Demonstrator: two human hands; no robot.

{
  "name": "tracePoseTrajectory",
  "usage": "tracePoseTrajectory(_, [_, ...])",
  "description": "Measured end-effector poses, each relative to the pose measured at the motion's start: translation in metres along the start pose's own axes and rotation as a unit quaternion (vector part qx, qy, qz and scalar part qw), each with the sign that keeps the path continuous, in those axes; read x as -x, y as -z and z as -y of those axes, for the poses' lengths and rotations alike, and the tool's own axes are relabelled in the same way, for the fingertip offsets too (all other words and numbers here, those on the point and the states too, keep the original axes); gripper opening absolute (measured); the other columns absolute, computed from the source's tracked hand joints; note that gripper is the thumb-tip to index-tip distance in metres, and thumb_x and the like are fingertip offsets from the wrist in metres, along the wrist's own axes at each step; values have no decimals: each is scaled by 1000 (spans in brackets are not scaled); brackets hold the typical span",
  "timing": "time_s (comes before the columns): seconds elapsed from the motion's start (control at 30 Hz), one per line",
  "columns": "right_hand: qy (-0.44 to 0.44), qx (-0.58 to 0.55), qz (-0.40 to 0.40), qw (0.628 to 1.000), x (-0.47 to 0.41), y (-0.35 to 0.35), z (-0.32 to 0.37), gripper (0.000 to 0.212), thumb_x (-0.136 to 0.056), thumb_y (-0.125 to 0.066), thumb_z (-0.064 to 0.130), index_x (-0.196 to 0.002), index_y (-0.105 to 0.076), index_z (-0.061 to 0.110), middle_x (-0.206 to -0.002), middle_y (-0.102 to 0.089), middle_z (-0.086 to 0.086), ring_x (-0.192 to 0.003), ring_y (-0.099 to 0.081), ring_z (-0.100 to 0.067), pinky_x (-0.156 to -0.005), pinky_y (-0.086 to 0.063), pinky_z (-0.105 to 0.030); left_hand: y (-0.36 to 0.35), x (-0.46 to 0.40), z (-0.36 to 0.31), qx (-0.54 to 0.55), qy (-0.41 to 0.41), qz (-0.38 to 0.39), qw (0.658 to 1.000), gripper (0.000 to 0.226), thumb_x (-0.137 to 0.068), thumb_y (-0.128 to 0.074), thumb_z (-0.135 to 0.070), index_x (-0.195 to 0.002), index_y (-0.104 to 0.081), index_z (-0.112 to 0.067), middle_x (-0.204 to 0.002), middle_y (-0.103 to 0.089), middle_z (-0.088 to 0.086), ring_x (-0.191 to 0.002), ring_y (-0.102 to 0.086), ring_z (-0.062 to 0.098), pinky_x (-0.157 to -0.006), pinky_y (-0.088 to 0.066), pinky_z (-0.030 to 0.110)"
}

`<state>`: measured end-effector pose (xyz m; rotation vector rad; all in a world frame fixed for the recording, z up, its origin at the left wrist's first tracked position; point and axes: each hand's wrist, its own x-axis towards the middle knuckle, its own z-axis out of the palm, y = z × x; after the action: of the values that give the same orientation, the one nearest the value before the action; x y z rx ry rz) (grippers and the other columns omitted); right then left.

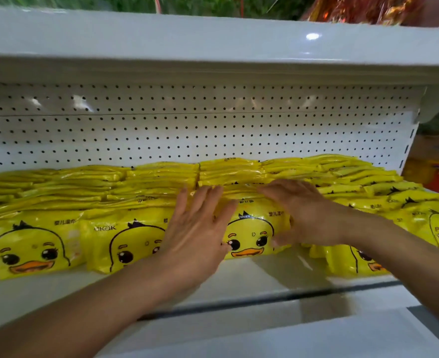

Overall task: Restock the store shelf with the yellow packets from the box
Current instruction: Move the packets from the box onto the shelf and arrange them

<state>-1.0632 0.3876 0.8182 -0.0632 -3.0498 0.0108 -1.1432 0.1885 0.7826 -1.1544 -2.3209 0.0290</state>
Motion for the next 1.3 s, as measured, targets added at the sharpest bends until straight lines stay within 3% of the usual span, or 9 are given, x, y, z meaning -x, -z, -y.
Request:
tracePoseTrajectory(0.07, [-23, 126, 6, 992, 0, -14, 8, 115, -69, -68, 59, -147, 12, 32, -157, 3, -3, -145, 5, -22, -117, 6, -43, -6, 1, -2, 5, 1, 42, 999, 93, -78, -63, -51, -150, -9, -26, -158, -2, 8, -145, -4, 27, -114, 5, 51])
tracePoseTrajectory(0.1, [-32, 160, -6, 987, -2, -20, 11, 119, -68, -68, 61, -146, 17, 31, -157, 6, -5, -145, 7, -24, -115, 8, -47, -8, 0, -2, -12, 7, 56, 998, 95, -83, -58, -52, -150, 5, -28, -158, 10, 5, -146, 6, 24, -113, 11, 50])
tracePoseTrajectory(0.23, [-52, 210, -36, 976, -12, -25, 10, 120, -69, -66, 62, -146, 19, 26, -156, -3, -11, -145, 0, -29, -113, 8, -53, -10, -6, -3, -51, 20, 83, 995, 101, -84, -52, -58, -147, 20, -26, -157, 18, 6, -146, 8, 24, -113, 11, 52])
tracePoseTrajectory(0.6, [-61, 208, -39, 975, -21, -22, 9, 119, -69, -69, 59, -147, 13, 24, -151, -13, -12, -143, -8, -29, -113, 5, -55, -7, -29, -4, -94, 48, 148, 983, 114, -78, -56, -65, -146, 22, -14, -158, 10, 8, -146, -1, 25, -113, 4, 57])
tracePoseTrajectory(0.77, [-67, 113, -10, 991, -8, -9, 2, 112, -69, -63, 67, -149, 4, 25, -155, -8, -6, -145, -4, -23, -114, 7, -52, 3, -21, -4, -102, 48, 139, 984, 109, -79, -48, -70, -148, 14, -12, -158, 8, 8, -146, 5, 25, -112, 6, 56])
tracePoseTrajectory(1.0, [-77, 165, -27, 983, -12, -11, -4, 93, -78, -59, 59, -146, -12, 17, -150, -24, -5, -142, -17, -21, -114, 4, -55, 10, -15, 6, -131, 71, 160, 976, 107, -78, -51, -70, -149, 2, -10, -154, -16, 7, -143, -10, 28, -113, 2, 56])
tracePoseTrajectory(1.3, [-90, 54, -101, 989, 21, -5, 3, 96, -76, -63, 57, -149, -10, 22, -154, -16, -2, -144, -11, -20, -116, -6, -46, 28, 1, -9, -89, 55, 91, 990, 104, -79, -51, -68, -150, 4, -15, -158, -6, 8, -145, -5, 26, -114, -6, 52])
